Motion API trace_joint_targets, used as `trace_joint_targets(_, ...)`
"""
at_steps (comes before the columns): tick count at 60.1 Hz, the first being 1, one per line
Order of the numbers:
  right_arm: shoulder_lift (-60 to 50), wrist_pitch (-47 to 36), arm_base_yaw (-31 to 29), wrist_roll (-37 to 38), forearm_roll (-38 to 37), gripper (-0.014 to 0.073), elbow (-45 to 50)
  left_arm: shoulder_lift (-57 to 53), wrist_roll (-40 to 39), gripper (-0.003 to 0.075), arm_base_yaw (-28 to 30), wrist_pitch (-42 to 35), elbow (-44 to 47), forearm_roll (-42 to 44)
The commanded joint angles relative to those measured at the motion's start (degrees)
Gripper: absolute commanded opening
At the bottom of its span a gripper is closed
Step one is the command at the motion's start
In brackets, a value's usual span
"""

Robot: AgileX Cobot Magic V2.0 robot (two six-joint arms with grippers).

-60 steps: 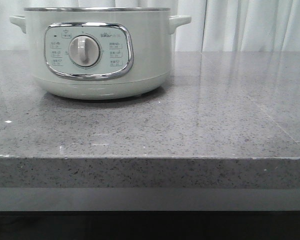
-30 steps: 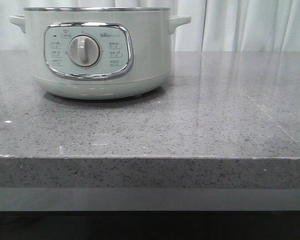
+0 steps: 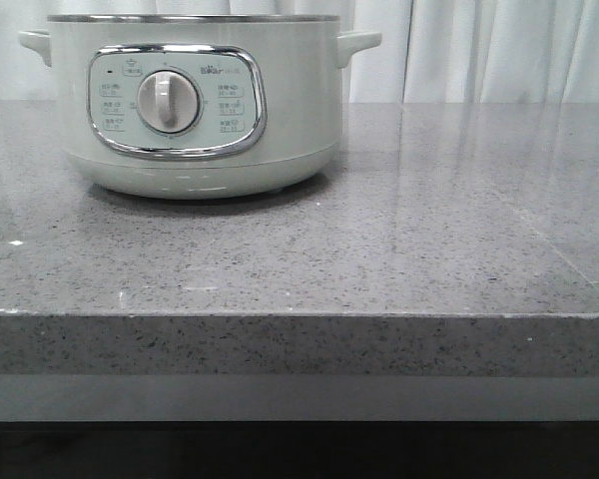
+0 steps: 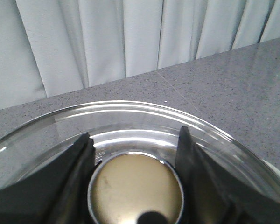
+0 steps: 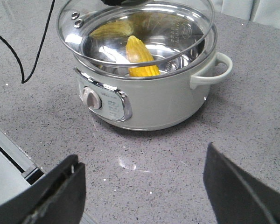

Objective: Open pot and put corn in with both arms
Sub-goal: 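Lower the glass lid back onto the pot with the left gripper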

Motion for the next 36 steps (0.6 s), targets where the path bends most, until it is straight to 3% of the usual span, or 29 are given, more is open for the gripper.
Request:
trace_joint_targets(1, -0.28, -4.18, -0.13, -0.24, 1.03, 0.0540, -1.41, -2.33, -0.04, 0.0146, -0.01, -8.39, -2.95, -0.54)
trace_joint_targets(36, -0.28, -4.18, -0.13, -0.24, 1.03, 0.0540, -1.41, -0.39, -0.26, 0.0146, -0.15, -7.90, -2.95, -1.72)
